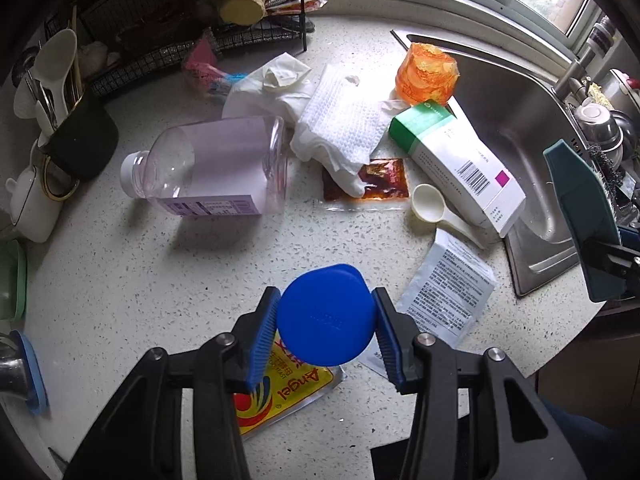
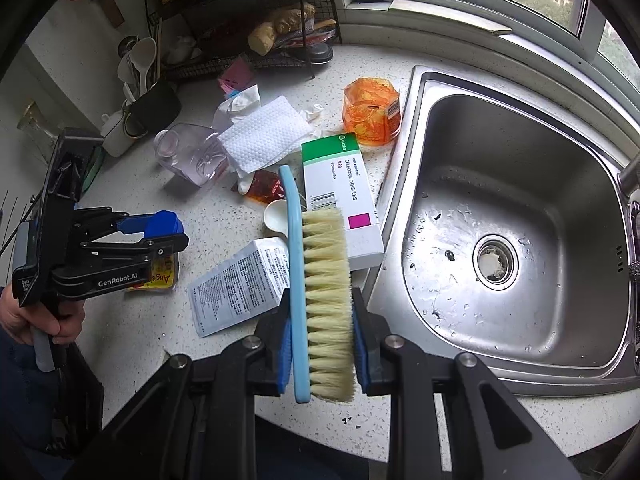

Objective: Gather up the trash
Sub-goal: 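Carry the blue cap and brush down toward the red bucket with both tools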

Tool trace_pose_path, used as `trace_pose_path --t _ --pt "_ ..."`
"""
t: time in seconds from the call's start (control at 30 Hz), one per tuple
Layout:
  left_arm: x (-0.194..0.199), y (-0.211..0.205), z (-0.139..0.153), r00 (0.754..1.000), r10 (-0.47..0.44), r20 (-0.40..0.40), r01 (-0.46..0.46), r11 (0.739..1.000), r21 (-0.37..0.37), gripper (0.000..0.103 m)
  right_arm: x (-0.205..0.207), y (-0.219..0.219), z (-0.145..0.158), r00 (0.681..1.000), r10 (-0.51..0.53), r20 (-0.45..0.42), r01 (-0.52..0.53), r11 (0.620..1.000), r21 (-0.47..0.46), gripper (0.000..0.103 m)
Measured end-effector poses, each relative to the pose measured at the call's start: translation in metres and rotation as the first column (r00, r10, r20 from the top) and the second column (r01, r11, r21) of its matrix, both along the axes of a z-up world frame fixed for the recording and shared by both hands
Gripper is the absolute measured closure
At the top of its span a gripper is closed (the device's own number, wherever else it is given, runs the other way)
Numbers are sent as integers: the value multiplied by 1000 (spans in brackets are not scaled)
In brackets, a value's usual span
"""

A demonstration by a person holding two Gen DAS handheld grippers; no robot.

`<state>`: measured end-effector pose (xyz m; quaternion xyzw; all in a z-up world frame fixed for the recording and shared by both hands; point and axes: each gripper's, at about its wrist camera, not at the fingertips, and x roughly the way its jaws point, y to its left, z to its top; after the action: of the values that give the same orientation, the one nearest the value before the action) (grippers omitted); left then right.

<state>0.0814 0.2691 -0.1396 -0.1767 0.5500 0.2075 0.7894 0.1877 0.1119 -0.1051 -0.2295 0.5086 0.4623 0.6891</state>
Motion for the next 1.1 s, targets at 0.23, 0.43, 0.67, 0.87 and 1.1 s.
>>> trace_pose_path --t 0.23,0.43,0.67,0.87,1.1 --pt "20 -55 41 992 -93 84 94 996 -2 59 -1 -41 16 998 -63 10 63 998 27 80" --pt "34 -132 61 968 -213 131 214 977 11 59 -9 -98 31 991 -134 22 133 990 47 80" --pt "38 -222 67 936 -325 133 327 945 9 59 -22 -177 37 972 -235 17 233 971 51 80" --pt "37 -289 59 917 -382 114 385 923 -3 59 -33 -233 36 951 -310 21 309 950 44 80" --pt "37 -343 37 892 -446 78 448 894 -2 59 -43 -277 26 920 -392 6 392 919 32 80"
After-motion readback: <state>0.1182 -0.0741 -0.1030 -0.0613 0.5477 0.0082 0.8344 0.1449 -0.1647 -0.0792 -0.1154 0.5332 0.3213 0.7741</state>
